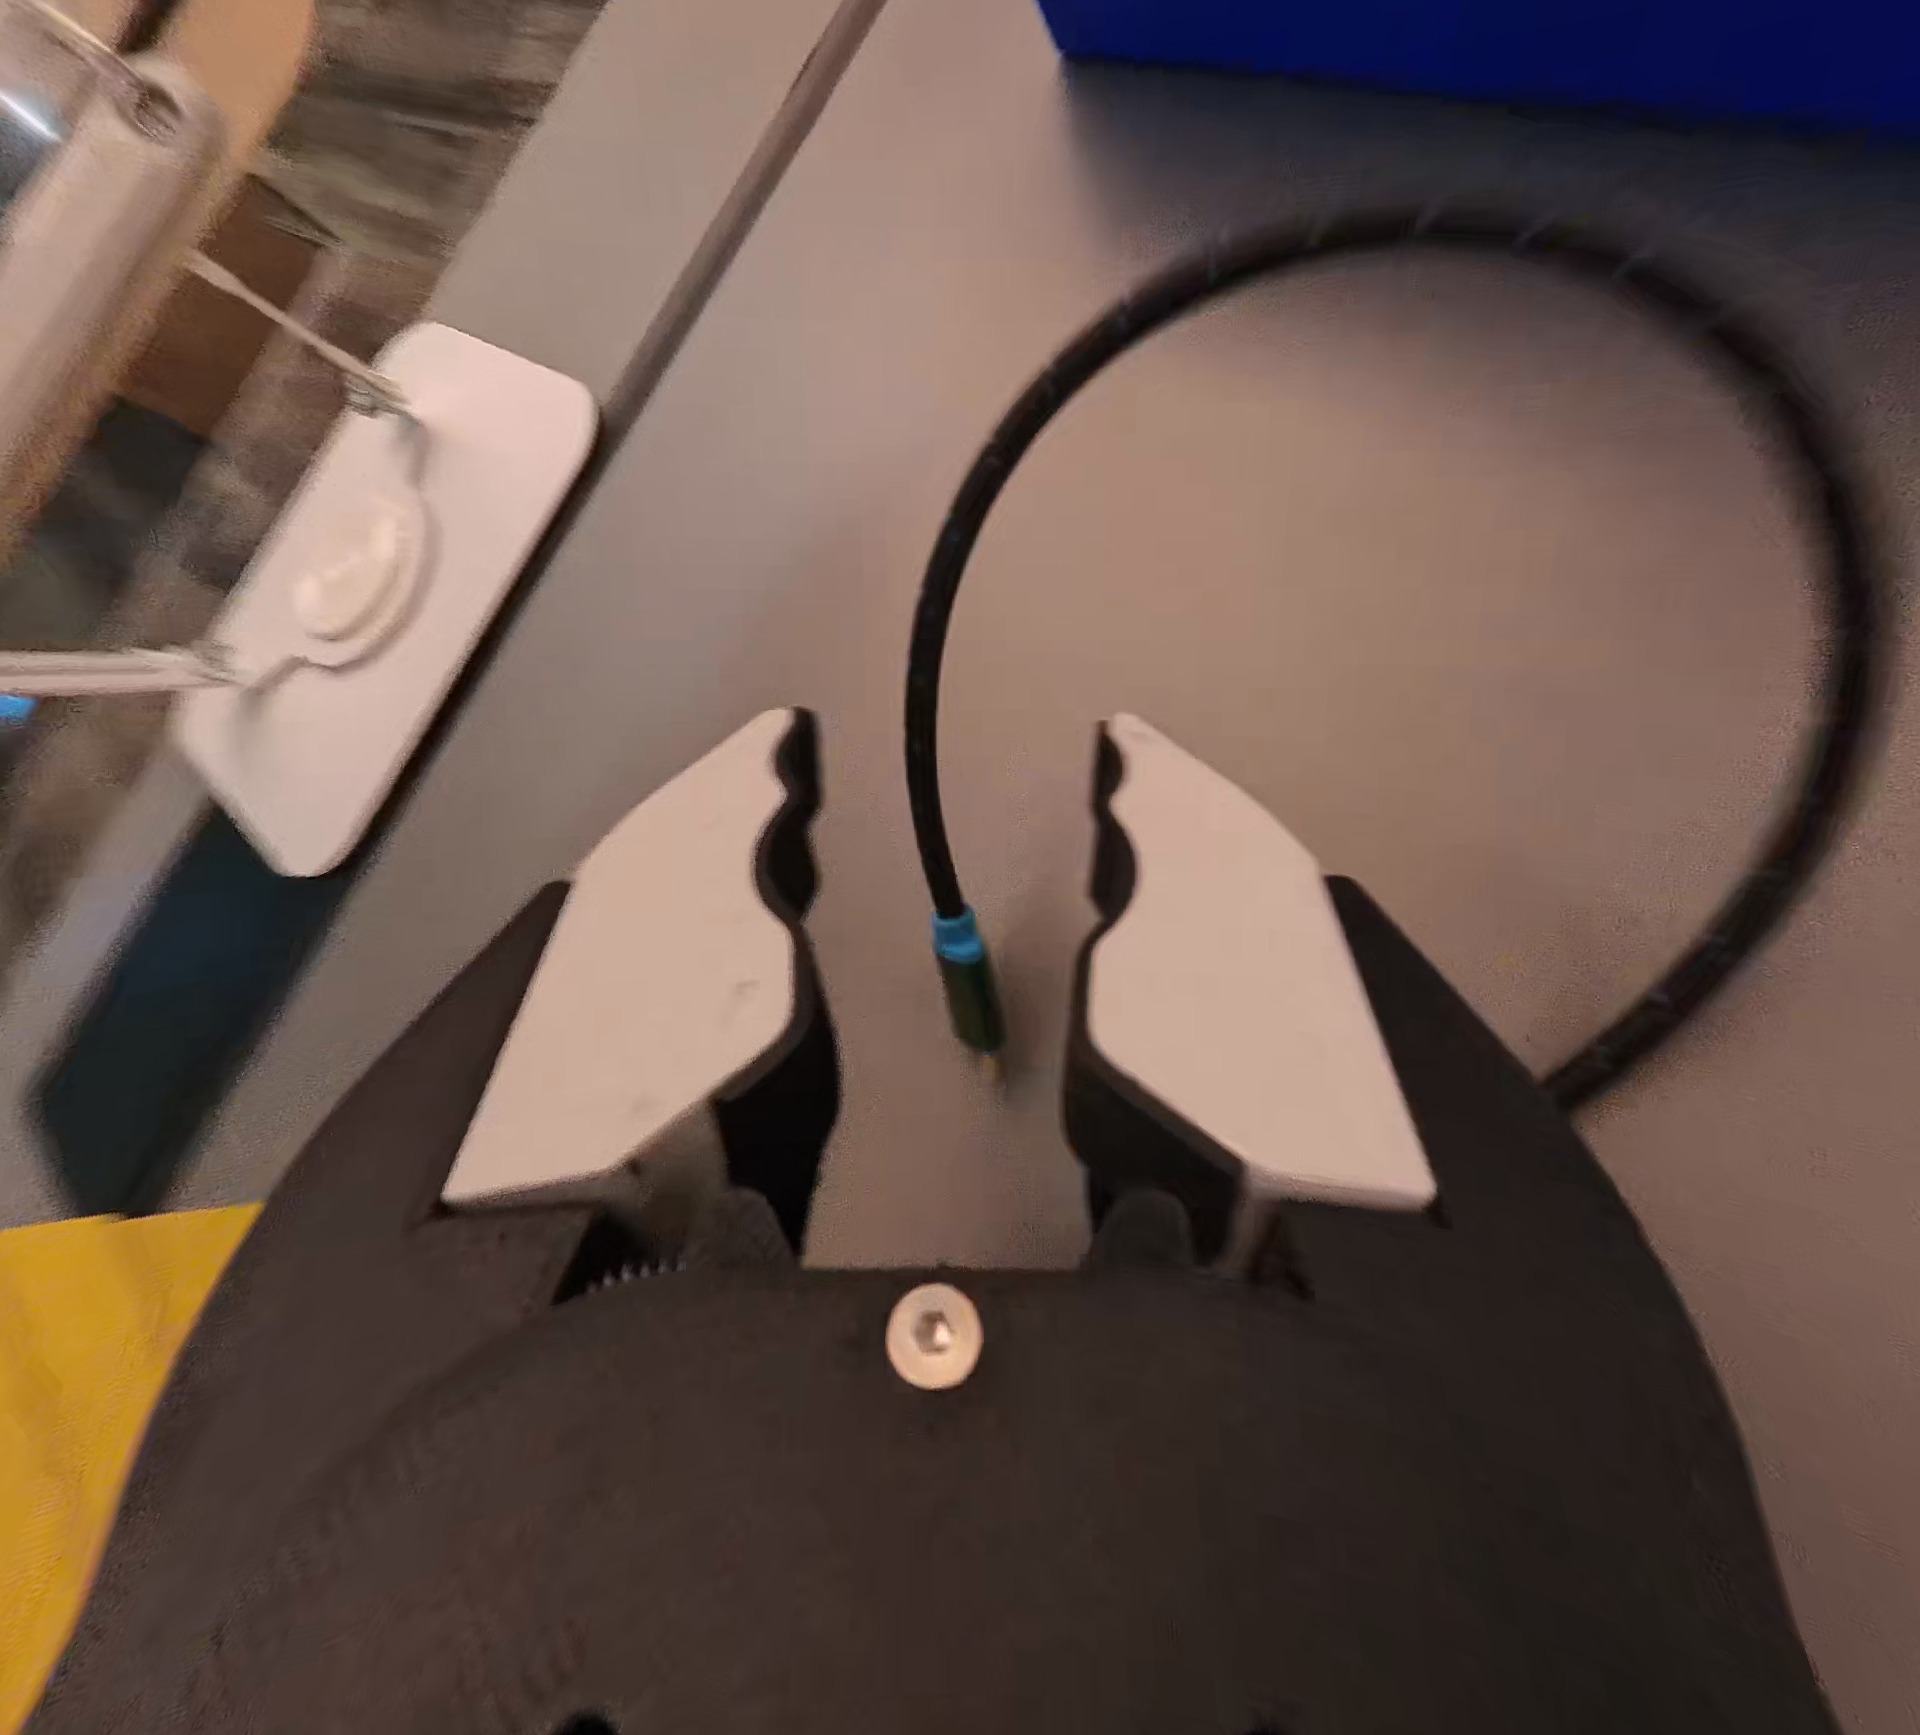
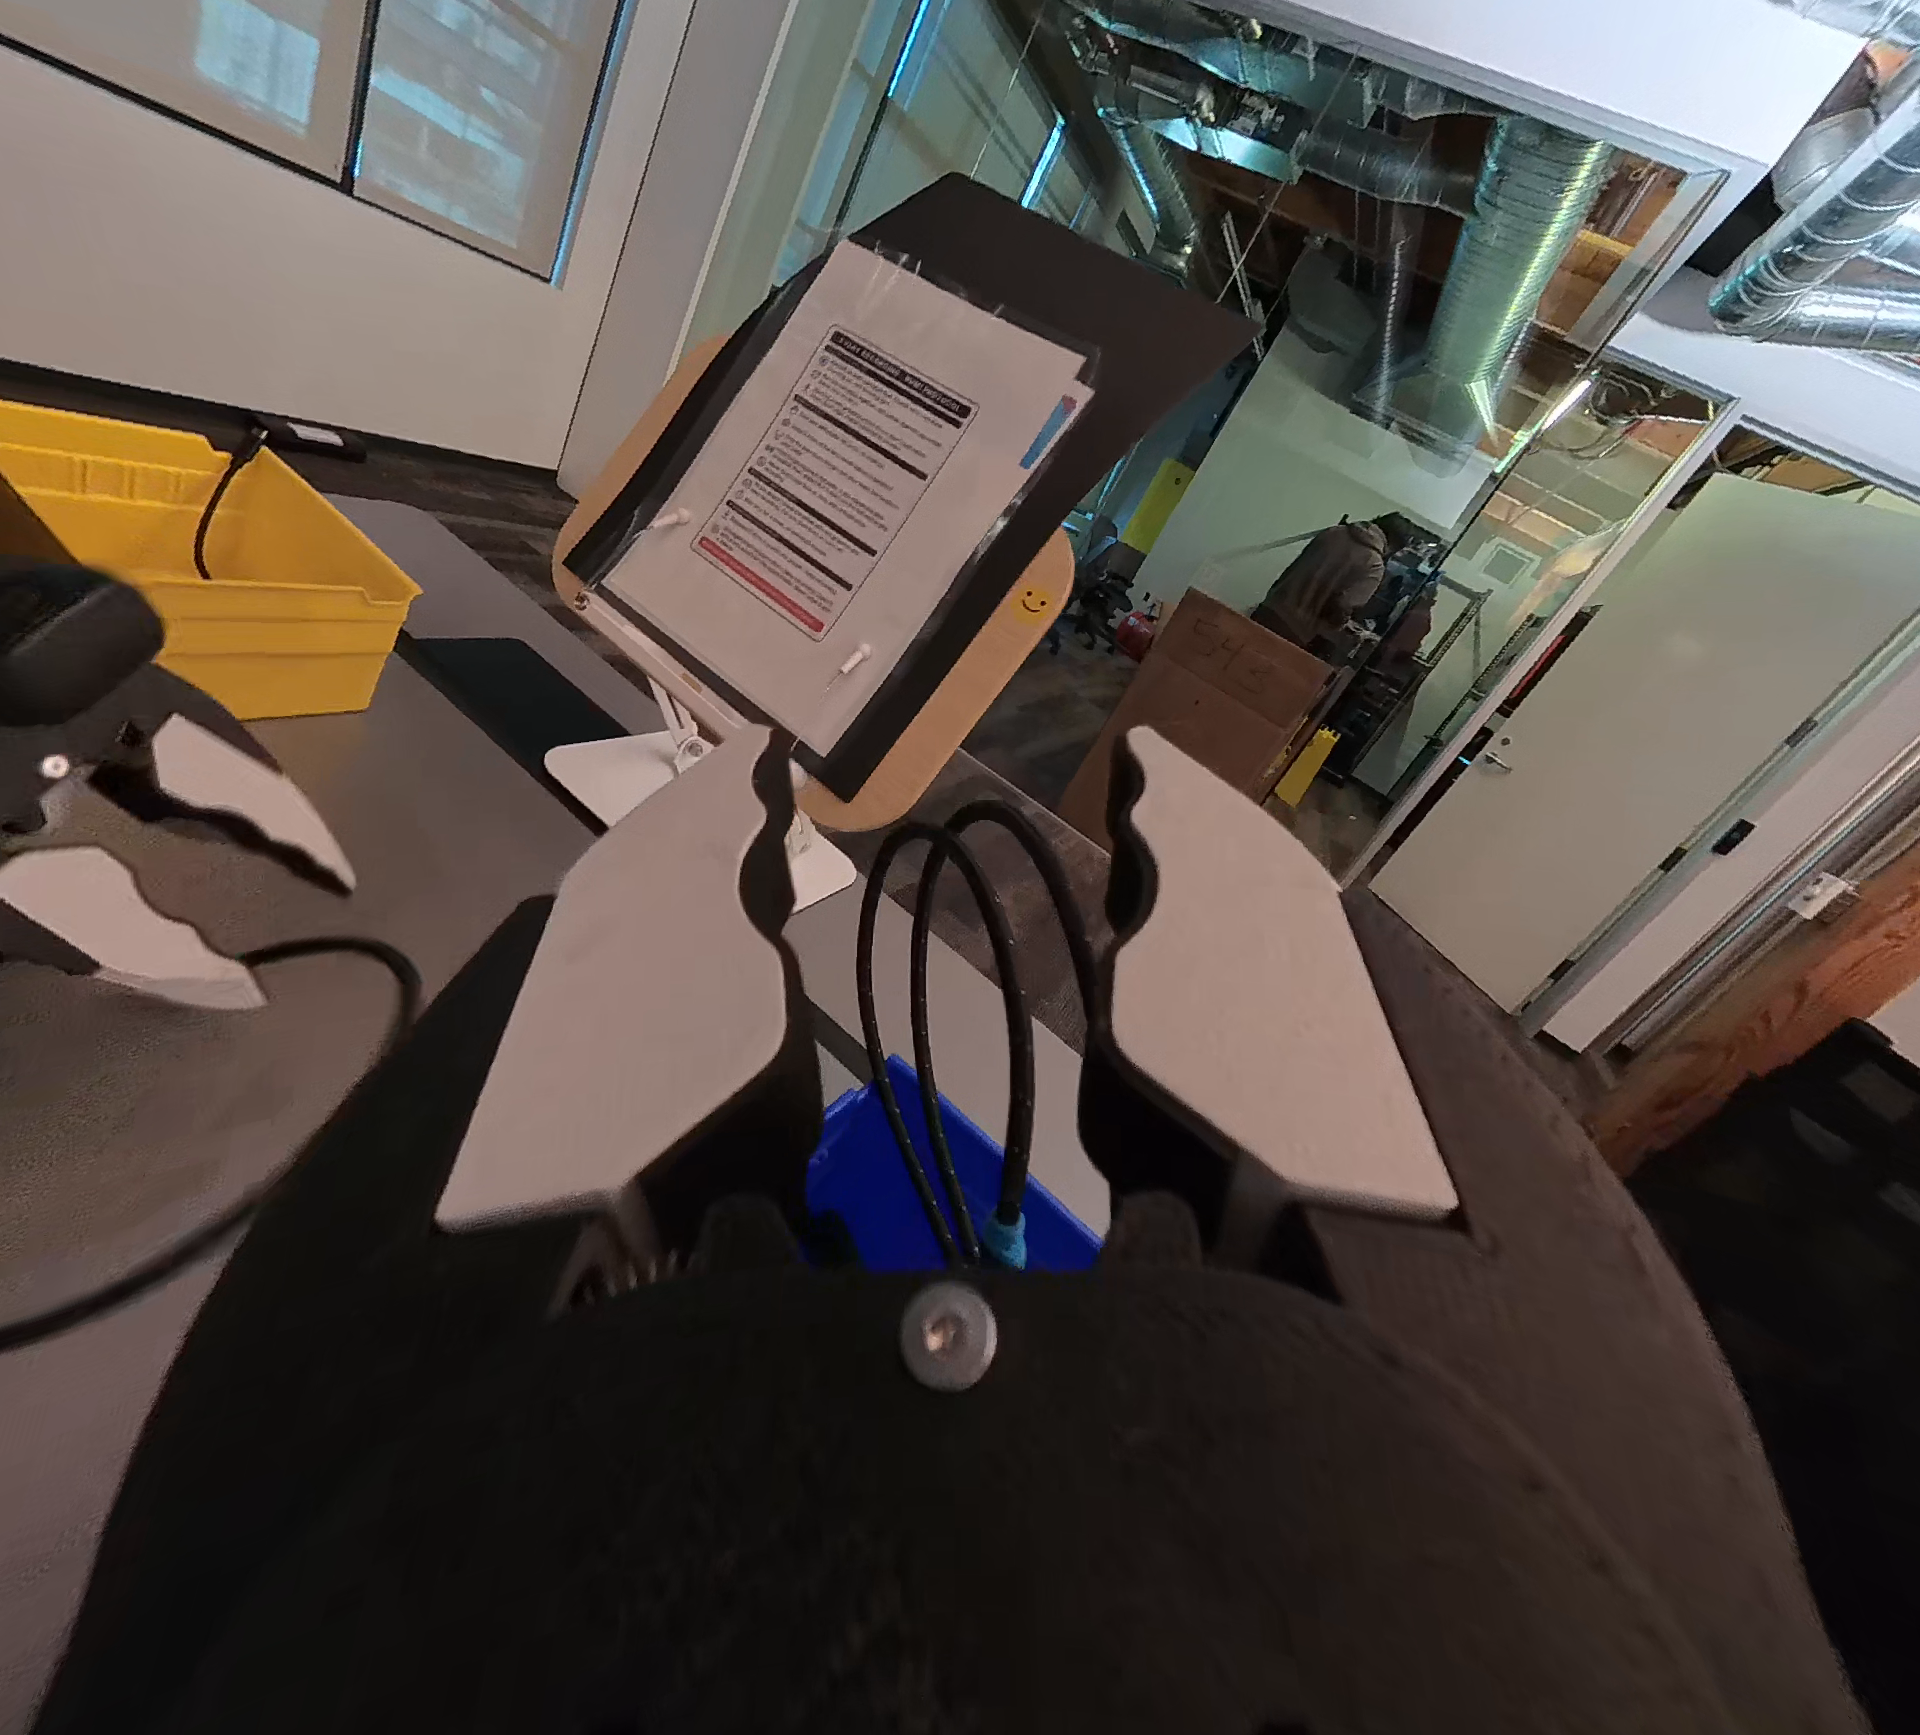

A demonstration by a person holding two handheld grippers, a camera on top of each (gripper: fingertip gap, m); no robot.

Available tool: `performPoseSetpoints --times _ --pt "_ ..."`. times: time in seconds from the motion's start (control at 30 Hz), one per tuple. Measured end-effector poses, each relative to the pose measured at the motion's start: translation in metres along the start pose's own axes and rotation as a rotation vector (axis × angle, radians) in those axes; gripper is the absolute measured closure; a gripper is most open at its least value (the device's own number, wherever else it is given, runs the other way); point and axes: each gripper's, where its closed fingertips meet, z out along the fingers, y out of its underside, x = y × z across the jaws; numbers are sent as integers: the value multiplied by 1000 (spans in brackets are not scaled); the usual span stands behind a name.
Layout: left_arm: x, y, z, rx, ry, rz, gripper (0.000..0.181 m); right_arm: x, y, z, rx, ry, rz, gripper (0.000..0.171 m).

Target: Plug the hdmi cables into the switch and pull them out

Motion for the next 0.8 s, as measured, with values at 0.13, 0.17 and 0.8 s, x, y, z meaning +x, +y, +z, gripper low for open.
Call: performPoseSetpoints --times 0.13,0.17,0.8 --pt "-13 -22 -32 139 256 -288 118 -8 5 6 -32 -19 -36 112" --pt "-27 -26 -47 175 277 -333 117 -9 4 7 -33 -23 -43 112" --pt "-248 215 -70 -225 132 -341 118 3 17 8 -49 -9 -29 113"
